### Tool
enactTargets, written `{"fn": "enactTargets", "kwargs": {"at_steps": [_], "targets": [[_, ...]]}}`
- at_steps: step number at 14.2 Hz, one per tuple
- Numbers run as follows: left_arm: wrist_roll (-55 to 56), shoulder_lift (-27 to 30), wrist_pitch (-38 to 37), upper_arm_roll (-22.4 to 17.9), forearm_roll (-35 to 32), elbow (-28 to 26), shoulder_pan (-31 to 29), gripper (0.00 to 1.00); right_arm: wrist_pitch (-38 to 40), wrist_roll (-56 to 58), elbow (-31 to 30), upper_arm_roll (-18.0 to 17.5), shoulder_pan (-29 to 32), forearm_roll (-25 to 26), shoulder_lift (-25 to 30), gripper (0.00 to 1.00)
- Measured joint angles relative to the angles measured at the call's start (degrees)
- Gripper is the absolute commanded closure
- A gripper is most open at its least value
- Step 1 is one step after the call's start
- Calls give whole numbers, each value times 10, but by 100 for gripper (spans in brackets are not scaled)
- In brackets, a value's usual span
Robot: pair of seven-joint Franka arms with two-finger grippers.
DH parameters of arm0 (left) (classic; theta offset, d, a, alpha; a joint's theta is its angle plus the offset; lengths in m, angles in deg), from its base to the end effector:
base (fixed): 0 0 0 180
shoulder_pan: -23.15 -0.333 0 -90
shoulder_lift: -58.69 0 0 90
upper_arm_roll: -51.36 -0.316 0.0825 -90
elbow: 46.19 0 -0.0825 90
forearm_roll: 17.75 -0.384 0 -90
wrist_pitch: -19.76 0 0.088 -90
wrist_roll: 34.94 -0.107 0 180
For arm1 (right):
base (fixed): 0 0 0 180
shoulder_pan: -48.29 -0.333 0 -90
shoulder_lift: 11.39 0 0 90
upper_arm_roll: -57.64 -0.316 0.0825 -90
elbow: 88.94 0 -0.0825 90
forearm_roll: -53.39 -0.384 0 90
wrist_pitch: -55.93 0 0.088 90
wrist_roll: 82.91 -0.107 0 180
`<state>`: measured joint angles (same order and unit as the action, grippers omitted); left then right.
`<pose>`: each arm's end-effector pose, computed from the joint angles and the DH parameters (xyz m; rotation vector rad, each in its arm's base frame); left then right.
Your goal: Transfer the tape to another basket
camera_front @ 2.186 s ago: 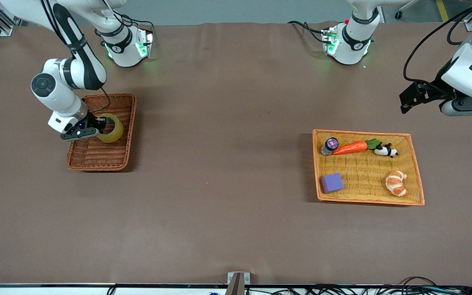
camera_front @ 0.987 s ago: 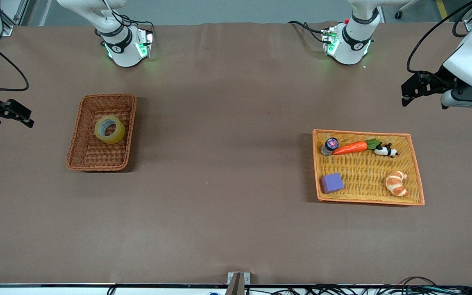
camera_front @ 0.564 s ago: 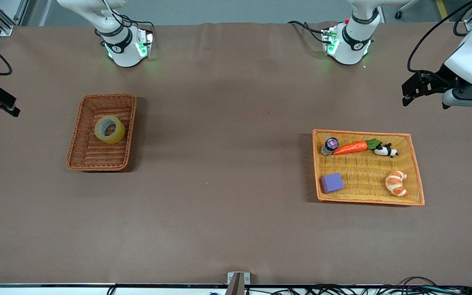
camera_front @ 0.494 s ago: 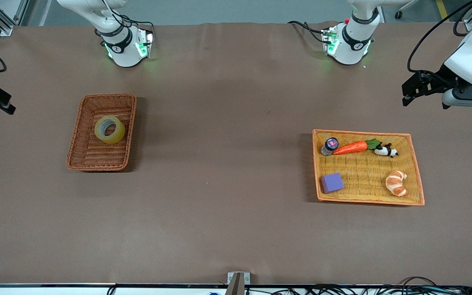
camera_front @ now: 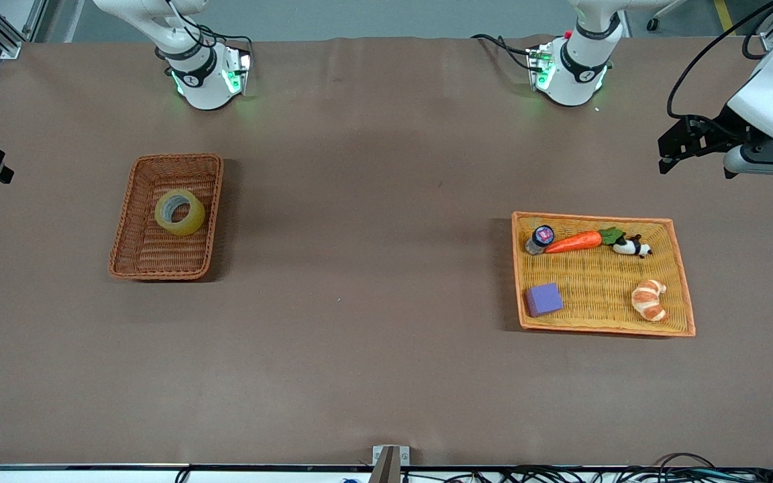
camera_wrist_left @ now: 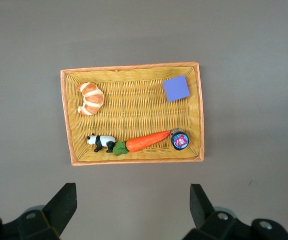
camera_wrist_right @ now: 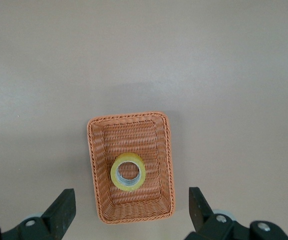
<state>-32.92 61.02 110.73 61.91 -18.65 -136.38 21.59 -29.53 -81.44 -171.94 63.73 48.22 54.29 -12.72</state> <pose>0.5373 -0.0856 0.6464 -3.1167 0.1896 -0.0868 0.5507 -0.0590 0.6619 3.1195 -0.1260 0.0291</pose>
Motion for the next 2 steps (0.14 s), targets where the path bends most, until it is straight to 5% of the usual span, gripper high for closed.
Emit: {"fn": "enactTargets", "kwargs": {"at_steps": [2], "targets": [[0, 0, 0, 0, 0, 0, 0, 0, 1, 0, 0, -1, 0, 0, 0, 0]]}}
